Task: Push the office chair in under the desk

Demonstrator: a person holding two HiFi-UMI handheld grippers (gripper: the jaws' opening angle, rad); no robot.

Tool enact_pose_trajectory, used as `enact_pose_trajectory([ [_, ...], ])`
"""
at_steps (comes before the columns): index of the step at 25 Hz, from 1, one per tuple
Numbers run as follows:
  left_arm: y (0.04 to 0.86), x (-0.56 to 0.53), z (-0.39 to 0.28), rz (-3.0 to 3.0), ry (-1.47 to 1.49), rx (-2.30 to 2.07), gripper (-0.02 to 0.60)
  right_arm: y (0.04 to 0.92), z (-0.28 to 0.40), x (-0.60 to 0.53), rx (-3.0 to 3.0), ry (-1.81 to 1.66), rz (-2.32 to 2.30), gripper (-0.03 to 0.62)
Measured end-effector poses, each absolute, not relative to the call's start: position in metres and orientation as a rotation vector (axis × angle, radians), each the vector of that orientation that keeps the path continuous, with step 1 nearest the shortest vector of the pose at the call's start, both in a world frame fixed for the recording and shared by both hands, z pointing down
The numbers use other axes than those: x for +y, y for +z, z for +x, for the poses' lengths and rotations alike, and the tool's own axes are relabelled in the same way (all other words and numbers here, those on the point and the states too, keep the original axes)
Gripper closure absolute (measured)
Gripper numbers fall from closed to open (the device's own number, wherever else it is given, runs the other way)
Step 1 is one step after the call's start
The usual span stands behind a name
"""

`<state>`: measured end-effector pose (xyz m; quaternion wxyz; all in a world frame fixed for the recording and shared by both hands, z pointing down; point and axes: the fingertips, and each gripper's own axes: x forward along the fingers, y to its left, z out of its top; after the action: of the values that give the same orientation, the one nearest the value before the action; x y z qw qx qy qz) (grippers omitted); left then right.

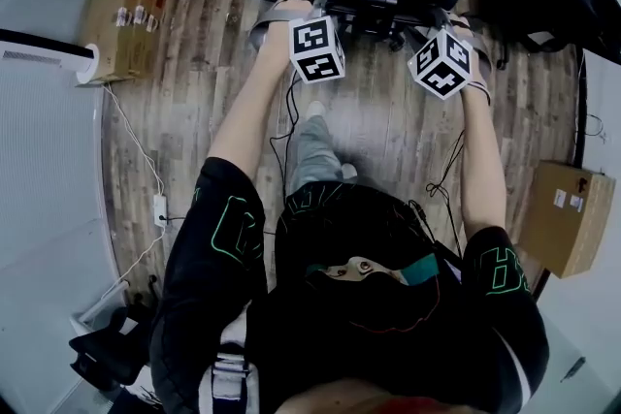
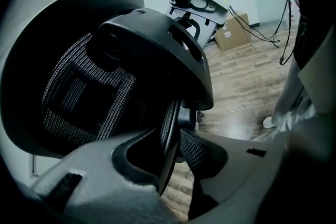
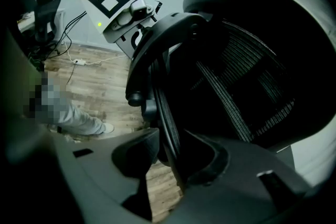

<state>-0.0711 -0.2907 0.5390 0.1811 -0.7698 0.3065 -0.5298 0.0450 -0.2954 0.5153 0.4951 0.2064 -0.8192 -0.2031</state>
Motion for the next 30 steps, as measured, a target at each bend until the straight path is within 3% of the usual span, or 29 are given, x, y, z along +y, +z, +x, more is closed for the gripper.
enact_pose_trajectory([
  [30, 0.539, -0.464, -0.106, -2.181, -1.364, 0.755, 0.448, 0.521, 0.009, -0.467, -1.829, -0.321, 0.636, 0.439],
])
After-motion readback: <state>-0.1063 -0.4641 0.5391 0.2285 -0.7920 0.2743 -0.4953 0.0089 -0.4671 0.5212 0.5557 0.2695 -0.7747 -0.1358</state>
